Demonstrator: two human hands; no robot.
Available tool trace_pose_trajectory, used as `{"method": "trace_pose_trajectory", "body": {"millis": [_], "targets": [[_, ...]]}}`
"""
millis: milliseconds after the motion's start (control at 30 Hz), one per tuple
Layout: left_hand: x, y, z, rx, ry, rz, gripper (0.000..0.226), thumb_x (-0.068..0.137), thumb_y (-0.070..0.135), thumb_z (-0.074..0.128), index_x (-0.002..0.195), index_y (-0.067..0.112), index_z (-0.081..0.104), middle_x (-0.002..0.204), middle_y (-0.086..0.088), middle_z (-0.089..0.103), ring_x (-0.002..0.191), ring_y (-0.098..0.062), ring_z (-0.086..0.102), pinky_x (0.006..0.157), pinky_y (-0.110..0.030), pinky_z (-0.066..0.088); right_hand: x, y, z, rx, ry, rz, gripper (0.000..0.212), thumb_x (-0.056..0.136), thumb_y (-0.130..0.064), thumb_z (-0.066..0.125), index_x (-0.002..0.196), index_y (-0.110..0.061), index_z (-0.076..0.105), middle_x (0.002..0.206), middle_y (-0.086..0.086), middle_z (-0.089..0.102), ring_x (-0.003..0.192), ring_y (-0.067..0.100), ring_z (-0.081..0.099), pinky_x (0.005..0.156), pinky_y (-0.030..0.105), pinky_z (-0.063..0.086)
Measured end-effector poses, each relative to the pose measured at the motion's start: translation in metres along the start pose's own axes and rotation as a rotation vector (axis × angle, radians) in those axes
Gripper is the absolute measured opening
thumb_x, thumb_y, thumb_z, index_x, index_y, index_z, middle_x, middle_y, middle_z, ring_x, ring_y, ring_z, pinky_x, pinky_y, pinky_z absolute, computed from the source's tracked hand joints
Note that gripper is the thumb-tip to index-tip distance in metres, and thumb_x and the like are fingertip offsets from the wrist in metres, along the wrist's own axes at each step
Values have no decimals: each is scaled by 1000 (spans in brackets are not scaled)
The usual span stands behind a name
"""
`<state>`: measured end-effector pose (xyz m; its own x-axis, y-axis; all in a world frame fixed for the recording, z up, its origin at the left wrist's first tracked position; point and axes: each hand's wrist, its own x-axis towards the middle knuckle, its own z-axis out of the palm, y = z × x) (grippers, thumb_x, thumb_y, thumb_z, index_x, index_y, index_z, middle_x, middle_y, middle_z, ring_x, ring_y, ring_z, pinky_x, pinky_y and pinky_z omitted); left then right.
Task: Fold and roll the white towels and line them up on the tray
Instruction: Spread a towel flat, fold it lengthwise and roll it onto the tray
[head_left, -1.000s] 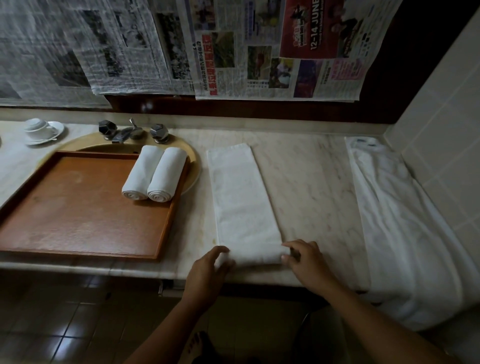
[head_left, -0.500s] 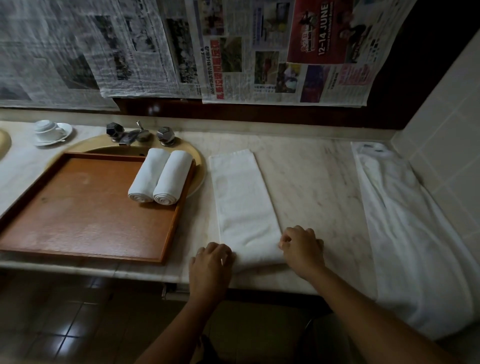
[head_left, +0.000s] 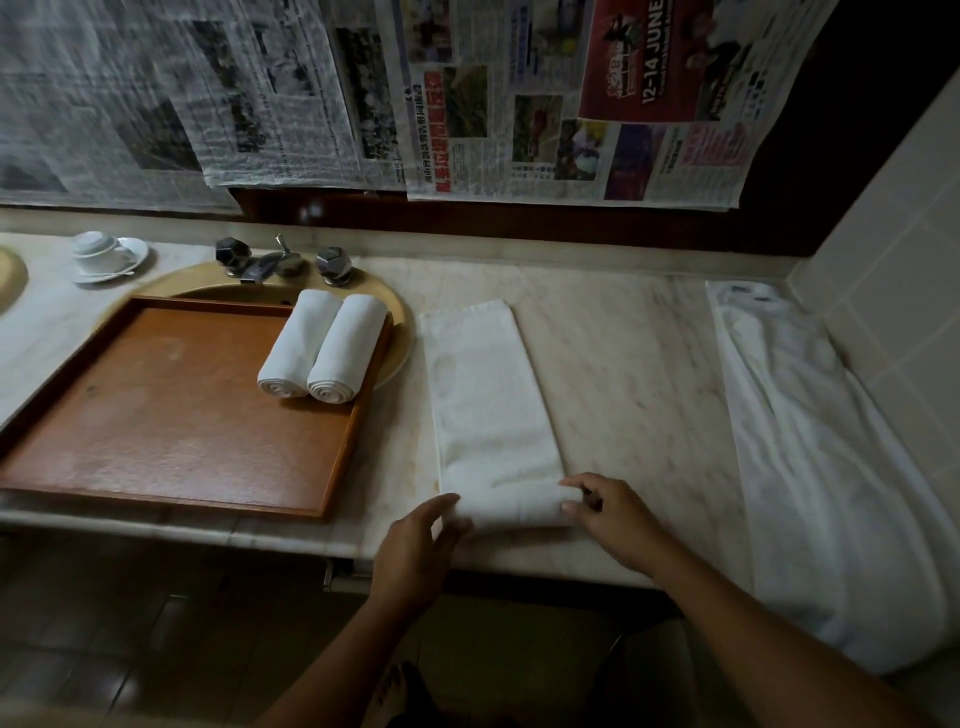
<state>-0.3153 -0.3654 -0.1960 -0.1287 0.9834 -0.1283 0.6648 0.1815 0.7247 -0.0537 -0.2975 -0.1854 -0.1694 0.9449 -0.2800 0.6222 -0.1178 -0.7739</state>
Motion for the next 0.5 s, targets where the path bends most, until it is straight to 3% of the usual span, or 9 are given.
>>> {"method": "trace_pose_trajectory", "body": {"millis": [100,200,300,367,433,500], "targets": [[11,2,-4,-58,-57,-53,40,97,53,53,127,29,64,121,8,68,111,-14,64,93,-40,53,14,-15,-10,59,-39,120,19,90,-21,70,108,-17,67,101,2,68,96,18,64,79,28,50],[22,6,-9,-38,-109,-57,28,101,48,49,104,27,68,94,7,70,89,-14,65,82,-43,55,27,-24,-8,5,-7,227,17,85,-27,73,96,-16,66,94,3,66,87,19,62,70,27,49],[27,11,-10,61,22,-73,20,95,51,57,106,35,64,96,13,62,86,-9,61,75,-34,54,34,-28,-3,-184,107,252,23,78,-43,73,82,-25,60,89,-4,66,87,21,62,82,36,53],[26,9,-6,165,172,27,14,93,46,63,101,35,65,98,15,60,84,-10,58,72,-35,52,30,-29,1,-375,195,158,20,84,-42,69,79,-27,56,92,-10,60,94,20,54,84,37,45],[23,4,1,276,223,182,10,93,37,62,92,30,69,94,11,64,82,-16,59,70,-40,51,21,-25,6,-546,291,-87,17,90,-34,62,76,-28,55,90,-11,55,92,21,50,76,35,33],[17,-1,3,395,229,309,19,94,37,54,92,29,70,94,10,67,79,-18,60,67,-41,50,10,-12,12,-611,355,-299,15,90,-33,54,77,-28,59,89,-11,58,84,22,53,70,33,30]]}}
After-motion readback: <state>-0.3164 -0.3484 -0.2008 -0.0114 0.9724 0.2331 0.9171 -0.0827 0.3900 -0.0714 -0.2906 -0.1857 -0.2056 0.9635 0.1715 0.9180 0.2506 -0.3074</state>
